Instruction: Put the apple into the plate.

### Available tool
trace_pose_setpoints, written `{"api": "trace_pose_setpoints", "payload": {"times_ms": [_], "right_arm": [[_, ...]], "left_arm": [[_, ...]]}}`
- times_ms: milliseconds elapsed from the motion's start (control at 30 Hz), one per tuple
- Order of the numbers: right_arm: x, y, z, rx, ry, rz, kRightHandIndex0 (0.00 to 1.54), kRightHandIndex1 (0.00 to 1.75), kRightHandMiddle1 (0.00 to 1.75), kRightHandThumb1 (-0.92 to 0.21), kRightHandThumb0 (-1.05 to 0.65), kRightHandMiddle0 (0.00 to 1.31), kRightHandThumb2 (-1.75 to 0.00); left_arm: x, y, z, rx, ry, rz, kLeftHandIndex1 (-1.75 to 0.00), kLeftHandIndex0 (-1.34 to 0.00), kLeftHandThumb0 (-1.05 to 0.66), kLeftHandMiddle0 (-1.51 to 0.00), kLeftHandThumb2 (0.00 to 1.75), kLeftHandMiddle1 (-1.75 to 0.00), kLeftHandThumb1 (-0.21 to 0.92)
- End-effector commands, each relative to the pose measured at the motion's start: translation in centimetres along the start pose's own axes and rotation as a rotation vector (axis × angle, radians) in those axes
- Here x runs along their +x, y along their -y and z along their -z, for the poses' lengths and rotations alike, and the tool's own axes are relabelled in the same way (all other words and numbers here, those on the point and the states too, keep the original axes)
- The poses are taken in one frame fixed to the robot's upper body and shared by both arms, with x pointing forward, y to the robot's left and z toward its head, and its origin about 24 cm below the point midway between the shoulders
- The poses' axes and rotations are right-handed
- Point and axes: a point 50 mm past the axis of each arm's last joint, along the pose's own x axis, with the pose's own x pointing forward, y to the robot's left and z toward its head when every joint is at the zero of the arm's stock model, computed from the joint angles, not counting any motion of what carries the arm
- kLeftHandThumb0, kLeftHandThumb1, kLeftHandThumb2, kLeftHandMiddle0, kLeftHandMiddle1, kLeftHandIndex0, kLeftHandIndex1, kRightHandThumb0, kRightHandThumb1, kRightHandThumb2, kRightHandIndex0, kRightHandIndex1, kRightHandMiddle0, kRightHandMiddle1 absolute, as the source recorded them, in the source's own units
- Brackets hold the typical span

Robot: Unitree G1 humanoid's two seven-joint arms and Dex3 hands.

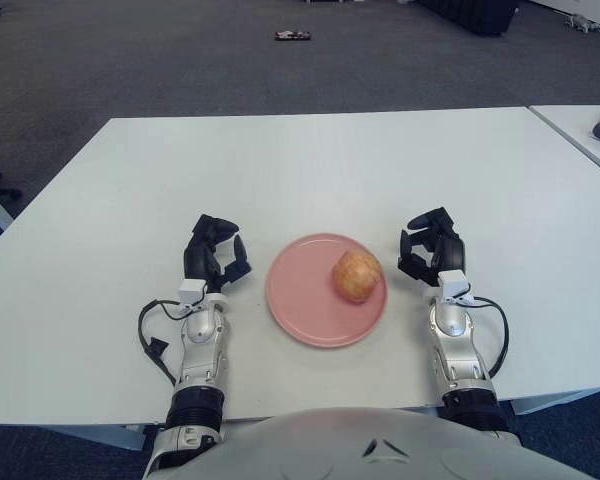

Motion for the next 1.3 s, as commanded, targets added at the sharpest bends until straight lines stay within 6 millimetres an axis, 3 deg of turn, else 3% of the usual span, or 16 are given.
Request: {"api": "trace_pose_setpoints", "payload": {"times_ms": [0,467,1267], "right_arm": [[0.05,-0.06,-0.24,0.013,0.015,-0.028,0.65,1.48,1.75,-0.52,-0.42,0.45,-1.07],[-0.40,-0.20,0.31,0.034,-0.021,-0.110,0.67,1.46,1.75,-0.52,-0.41,0.45,-1.07],[-0.67,0.07,0.70,0.018,-0.056,-0.100,0.64,1.52,1.75,-0.54,-0.41,0.44,-1.05]], "left_arm": [[-0.72,-0.41,0.98,-0.015,-0.048,-0.014,-1.75,-0.61,-0.48,-1.10,1.32,-1.75,0.32],[-0.66,-0.51,0.98,-0.006,-0.051,-0.010,-1.75,-0.61,-0.48,-1.09,1.32,-1.75,0.32],[-0.70,-0.51,0.90,0.005,-0.039,-0.002,-1.75,-0.60,-0.48,-1.09,1.32,-1.75,0.33]]}}
